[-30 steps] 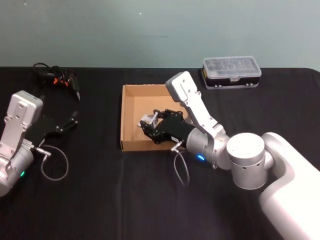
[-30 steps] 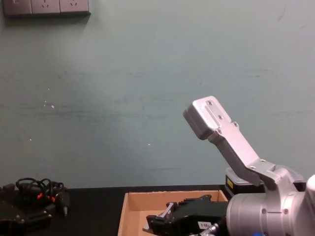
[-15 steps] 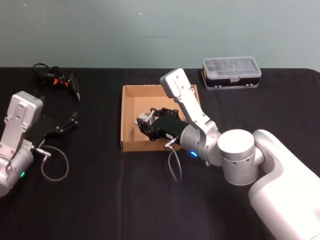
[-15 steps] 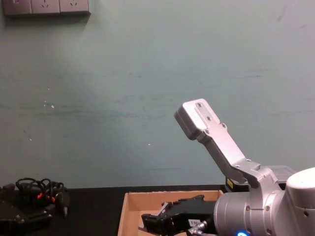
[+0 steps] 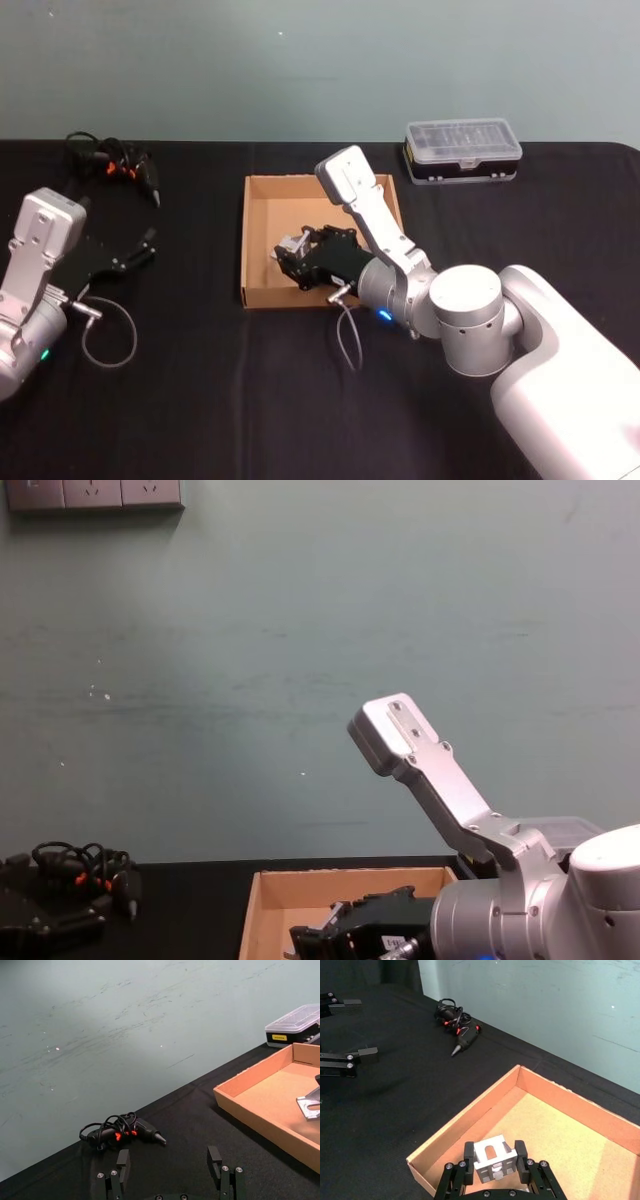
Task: Use one hand to pick up the angle iron from the table and place it into the box.
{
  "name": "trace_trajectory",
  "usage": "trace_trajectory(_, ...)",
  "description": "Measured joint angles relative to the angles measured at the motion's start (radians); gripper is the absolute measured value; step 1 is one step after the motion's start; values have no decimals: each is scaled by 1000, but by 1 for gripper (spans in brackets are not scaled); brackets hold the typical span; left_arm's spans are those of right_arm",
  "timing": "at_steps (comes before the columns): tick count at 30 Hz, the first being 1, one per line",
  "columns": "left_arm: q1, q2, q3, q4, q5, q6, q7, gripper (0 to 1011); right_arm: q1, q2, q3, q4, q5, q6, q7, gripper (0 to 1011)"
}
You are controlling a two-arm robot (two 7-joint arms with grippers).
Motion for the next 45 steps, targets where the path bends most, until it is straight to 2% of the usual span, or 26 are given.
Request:
trace_trajectory(23, 0, 0, 0, 0, 0, 0, 0, 1011, -9, -12, 19, 7, -25, 23, 35, 496)
trace_trajectory(25, 0, 0, 0, 0, 0, 0, 0, 1011, -10, -12, 20, 7, -26, 24, 35, 520)
trace_trajectory(35, 0, 0, 0, 0, 0, 0, 0, 1011, -10, -16, 25, 7, -32, 22, 37, 835)
trace_trajectory(37, 0, 0, 0, 0, 0, 0, 0, 1011, -12, -17, 27, 5, -32, 20, 37, 868)
trace_trajectory(38, 0, 0, 0, 0, 0, 0, 0, 1011, -15, -17, 29, 2, -32, 18, 36, 921)
trace_trajectory(42, 0, 0, 0, 0, 0, 0, 0, 1011, -22, -16, 35, -11, -32, 12, 34, 1003)
trace_trajectory(45, 0, 0, 0, 0, 0, 0, 0, 1011, -31, -15, 42, -27, -32, 6, 28, 1004)
